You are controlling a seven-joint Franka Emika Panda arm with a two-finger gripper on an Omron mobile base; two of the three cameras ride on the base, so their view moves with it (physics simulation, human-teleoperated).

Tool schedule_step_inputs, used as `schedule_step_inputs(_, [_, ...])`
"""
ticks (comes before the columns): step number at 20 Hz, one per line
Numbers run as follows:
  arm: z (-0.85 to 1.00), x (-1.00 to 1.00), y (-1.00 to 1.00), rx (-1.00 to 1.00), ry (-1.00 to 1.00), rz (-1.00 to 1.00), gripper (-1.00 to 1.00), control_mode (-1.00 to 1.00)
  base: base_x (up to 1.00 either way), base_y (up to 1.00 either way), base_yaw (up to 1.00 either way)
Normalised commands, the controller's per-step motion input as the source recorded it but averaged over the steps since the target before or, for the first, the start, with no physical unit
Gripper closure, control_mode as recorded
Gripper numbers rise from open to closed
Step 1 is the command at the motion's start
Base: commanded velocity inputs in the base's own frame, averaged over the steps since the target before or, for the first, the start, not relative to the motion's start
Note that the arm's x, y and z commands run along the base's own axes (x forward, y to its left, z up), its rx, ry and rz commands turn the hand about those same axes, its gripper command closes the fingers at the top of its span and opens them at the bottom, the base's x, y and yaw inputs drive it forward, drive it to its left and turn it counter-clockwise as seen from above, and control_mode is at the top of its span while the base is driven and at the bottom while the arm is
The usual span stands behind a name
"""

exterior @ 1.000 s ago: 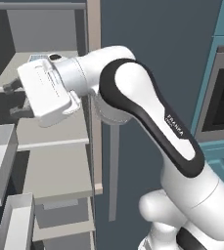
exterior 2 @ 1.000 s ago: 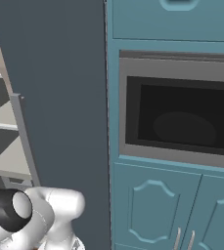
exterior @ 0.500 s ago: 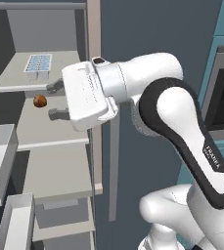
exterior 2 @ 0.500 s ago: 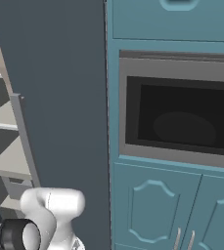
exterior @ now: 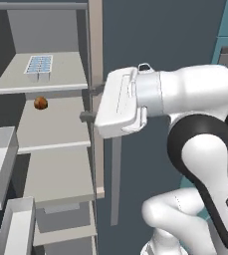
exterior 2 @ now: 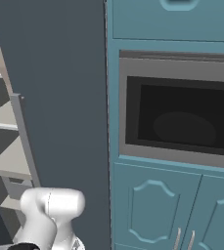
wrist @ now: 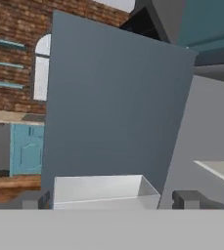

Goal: Open the freezer door, pick up the ice cube tray from the freezer, and place it on the dining counter.

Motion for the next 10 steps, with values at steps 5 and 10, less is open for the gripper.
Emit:
schedule_step_inputs(5, [0.00,-0.08,-0.65,0.00,0.00,-0.37,-1.00,-1.00,0.00,0.00,0.00])
schedule_step_inputs(10, [0.00,-0.09,-0.66,0.00,0.00,-0.39,-1.00,-1.00,0.00,0.00,0.00])
